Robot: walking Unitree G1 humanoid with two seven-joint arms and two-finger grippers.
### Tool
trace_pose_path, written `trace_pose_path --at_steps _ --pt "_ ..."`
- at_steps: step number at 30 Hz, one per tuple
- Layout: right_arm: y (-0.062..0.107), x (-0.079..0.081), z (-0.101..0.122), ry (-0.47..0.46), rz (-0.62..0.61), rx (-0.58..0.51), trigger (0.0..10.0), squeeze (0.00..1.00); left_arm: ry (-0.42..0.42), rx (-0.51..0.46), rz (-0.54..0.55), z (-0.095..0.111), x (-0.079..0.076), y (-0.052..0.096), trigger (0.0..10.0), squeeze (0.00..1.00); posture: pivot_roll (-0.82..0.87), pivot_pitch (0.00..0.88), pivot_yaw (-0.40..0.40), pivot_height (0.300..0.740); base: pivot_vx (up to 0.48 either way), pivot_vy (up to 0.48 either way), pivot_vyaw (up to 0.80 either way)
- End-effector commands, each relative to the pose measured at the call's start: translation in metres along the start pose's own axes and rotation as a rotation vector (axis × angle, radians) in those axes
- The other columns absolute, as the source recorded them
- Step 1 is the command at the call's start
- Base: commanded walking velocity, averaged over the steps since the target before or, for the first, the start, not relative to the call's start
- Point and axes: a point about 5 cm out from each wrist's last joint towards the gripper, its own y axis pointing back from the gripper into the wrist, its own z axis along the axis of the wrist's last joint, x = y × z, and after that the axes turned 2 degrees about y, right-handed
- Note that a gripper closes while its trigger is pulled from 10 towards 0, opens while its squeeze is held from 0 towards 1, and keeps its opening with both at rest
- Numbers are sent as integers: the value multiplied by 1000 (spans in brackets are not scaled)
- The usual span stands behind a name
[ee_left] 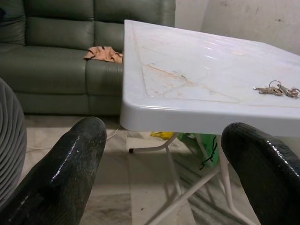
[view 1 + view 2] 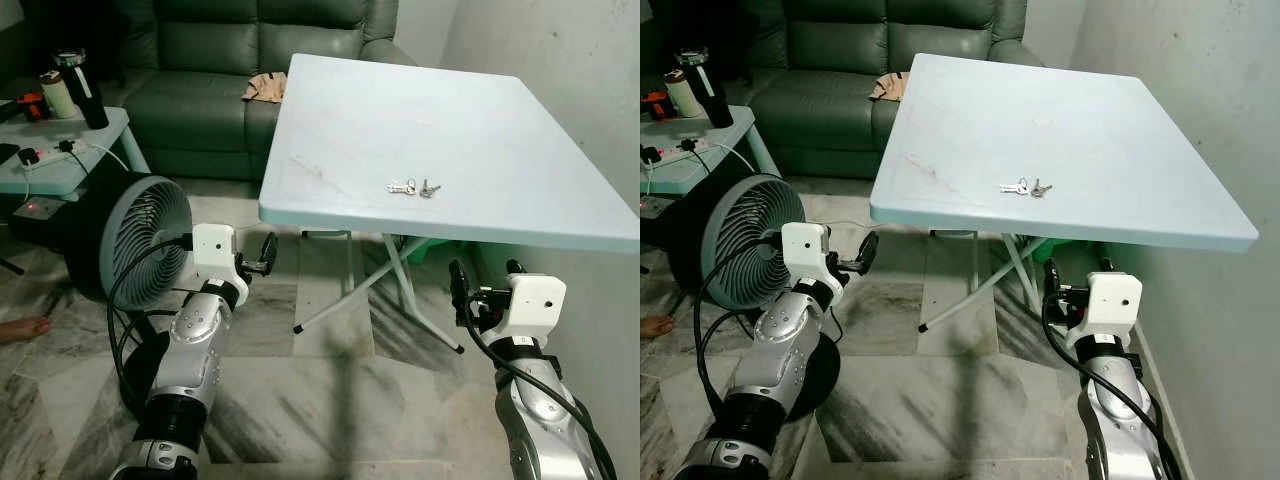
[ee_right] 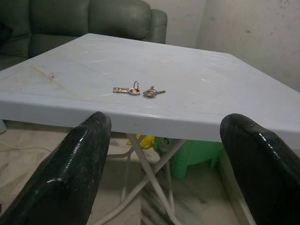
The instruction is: Hang keys on a hook
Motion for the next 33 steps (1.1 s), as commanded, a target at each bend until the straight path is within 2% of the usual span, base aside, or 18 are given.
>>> trace_pose_path --at_steps 1,9,14,20,27,28,29,33 --pt "0 -1 0 -1 4 4 10000 0 -19 5 -17 -1 -1 2 10000 0 28 70 -45 740 0 0 0" --pt "0 2 -1 -7 20 4 10000 0 -62 14 -52 -2 -6 3 10000 0 31 73 -47 740 275 0 0" --pt "0 2 -1 -9 20 6 10000 0 -50 12 -54 -2 -7 3 10000 0 32 74 -46 740 434 0 0" --pt "1 2 -2 35 23 14 10000 0 -63 12 -54 -1 -7 3 10000 0 32 81 -42 740 460 0 0" --pt "1 3 -1 23 29 -4 10000 0 -64 14 -54 0 -7 3 10000 0 31 86 -38 740 461 0 756" --pt "1 2 -1 -23 21 -4 10000 0 -64 13 -54 0 -7 3 10000 0 31 86 -38 740 458 0 0" --pt "1 1 0 -30 12 -4 10000 0 -65 13 -54 0 -7 3 10000 0 31 86 -38 740 461 0 0" --pt "1 1 -1 1 15 3 10000 0 -65 12 -51 1 -7 2 10000 0 31 86 -38 740 447 0 0"
